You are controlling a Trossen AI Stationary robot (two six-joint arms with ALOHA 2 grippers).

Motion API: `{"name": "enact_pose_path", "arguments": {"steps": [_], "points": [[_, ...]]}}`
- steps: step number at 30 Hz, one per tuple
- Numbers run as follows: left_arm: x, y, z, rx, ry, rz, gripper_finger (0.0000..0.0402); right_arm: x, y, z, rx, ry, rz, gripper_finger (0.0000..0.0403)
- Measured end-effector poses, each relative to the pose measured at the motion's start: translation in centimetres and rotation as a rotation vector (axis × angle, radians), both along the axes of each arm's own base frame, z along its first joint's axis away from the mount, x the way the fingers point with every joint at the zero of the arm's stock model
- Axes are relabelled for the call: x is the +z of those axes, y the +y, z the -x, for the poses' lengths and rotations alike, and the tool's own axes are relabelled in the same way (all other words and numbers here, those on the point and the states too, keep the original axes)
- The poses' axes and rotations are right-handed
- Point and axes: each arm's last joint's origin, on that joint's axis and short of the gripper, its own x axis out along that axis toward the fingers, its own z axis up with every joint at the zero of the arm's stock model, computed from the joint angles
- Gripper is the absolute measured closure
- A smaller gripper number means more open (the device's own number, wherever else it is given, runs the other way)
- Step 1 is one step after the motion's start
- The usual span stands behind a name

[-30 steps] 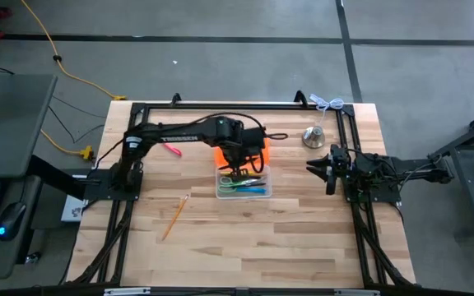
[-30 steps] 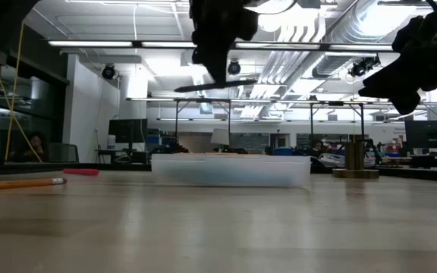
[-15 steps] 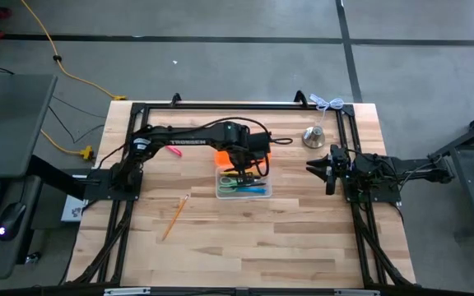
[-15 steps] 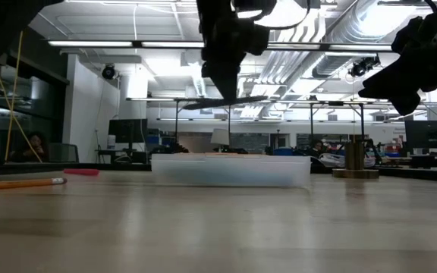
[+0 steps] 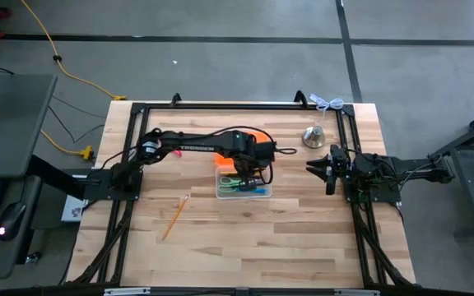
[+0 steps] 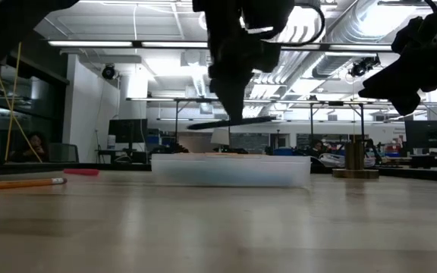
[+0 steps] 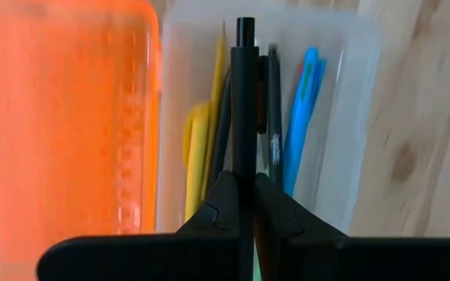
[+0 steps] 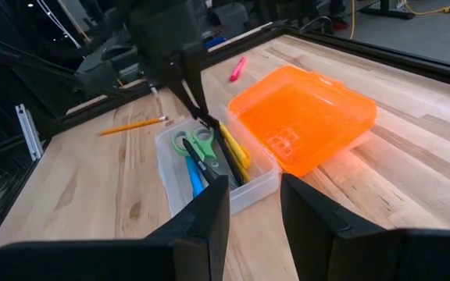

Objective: Pick & place school supplies into a supply box
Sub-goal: Put the black pen into the orange supply box

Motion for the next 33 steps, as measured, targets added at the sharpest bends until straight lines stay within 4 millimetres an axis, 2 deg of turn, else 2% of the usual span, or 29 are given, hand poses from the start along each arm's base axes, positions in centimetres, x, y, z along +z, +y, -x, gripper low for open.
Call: {"name": "enact_pose_path", "arguments": {"steps": [7,17,26,33], "points": [[-1.1,-0.6,-0.9,-0.023,-0.033,-0.009,0.0362,0.0,0.0,0.0,0.001,0.001,0.000,0.0308],[-4.1,-0.8,-0.1,-0.010,0.058,0.003,0.0362,0.0,0.0,0.0,0.001,0.005,0.000,0.0308],[-5.4,-0.8,-0.1,-0.010,0.045,0.003,0.0362,0.0,0.0,0.0,-0.002,0.002,-0.014,0.0308],[-5.5,-0.8,-0.3,-0.024,0.028,-0.005,0.0362,0.0,0.0,0.0,-0.002,0.001,-0.016,0.0308]]}}
